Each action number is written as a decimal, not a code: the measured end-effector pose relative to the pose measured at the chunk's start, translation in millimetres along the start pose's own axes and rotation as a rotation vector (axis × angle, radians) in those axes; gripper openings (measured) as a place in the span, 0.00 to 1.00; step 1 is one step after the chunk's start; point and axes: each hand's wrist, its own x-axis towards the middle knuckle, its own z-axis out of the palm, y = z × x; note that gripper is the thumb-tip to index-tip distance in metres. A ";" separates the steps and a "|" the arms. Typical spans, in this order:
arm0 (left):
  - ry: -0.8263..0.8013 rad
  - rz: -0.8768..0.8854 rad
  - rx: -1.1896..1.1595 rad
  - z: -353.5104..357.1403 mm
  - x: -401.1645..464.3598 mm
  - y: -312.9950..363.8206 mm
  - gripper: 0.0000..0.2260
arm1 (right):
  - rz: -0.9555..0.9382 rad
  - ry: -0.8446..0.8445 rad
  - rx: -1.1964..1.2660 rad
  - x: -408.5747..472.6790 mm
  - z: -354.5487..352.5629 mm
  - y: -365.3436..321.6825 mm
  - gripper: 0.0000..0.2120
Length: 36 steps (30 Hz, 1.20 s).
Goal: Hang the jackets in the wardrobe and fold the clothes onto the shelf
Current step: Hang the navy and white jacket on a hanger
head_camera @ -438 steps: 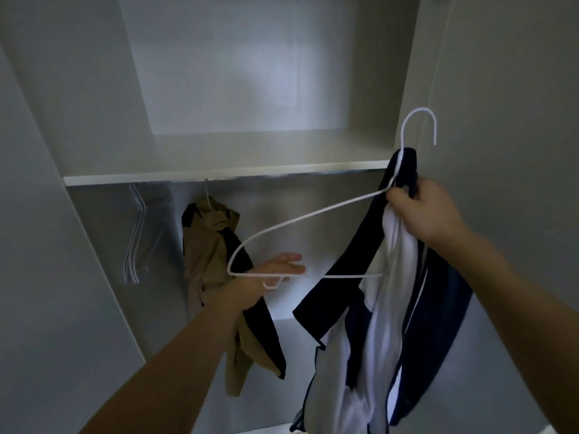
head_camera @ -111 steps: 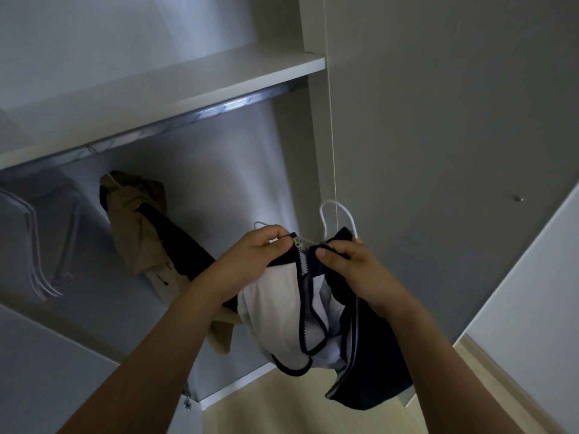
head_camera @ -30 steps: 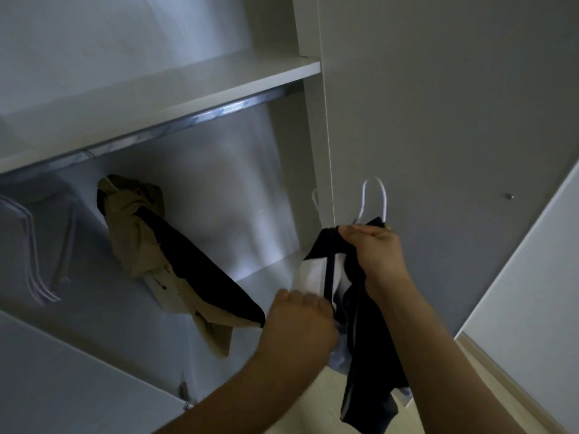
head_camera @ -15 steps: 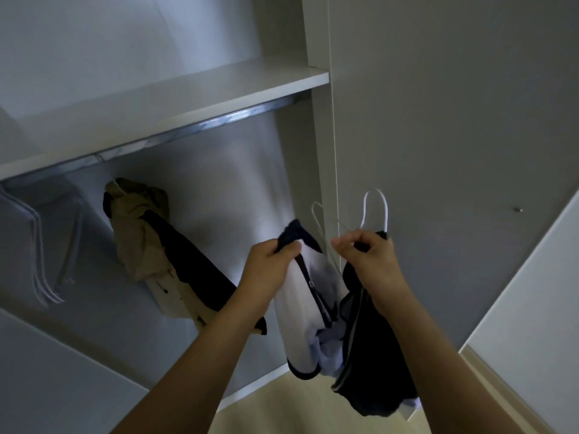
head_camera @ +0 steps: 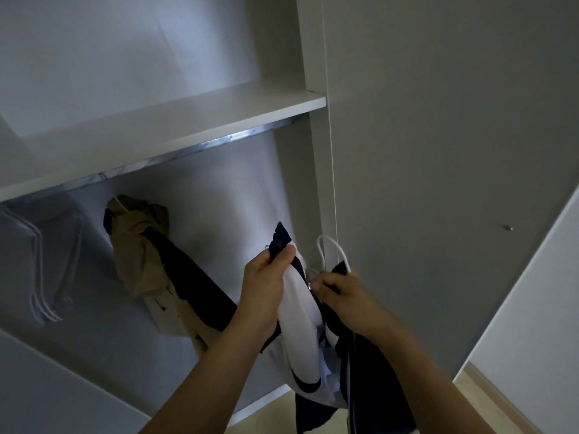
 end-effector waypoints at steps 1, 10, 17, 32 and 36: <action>0.021 0.007 0.000 -0.1 -0.1 -0.2 0.10 | -0.016 0.015 -0.033 -0.4 0.4 -0.5 0.11; 0.056 0.030 0.002 -1.2 -1.7 -0.2 0.10 | -0.028 -0.066 0.021 -1.8 9.6 -5.4 0.08; 0.064 0.044 0.042 -5.2 -0.9 -2.8 0.11 | -0.001 0.092 0.180 -3.6 3.3 -0.9 0.13; 0.157 0.155 0.122 -26.5 10.2 -11.9 0.07 | 0.035 0.236 0.184 -0.6 -21.7 -4.6 0.14; 0.385 0.135 -0.030 -72.1 22.0 -1.5 0.04 | 0.040 0.493 0.221 3.2 -50.1 8.2 0.14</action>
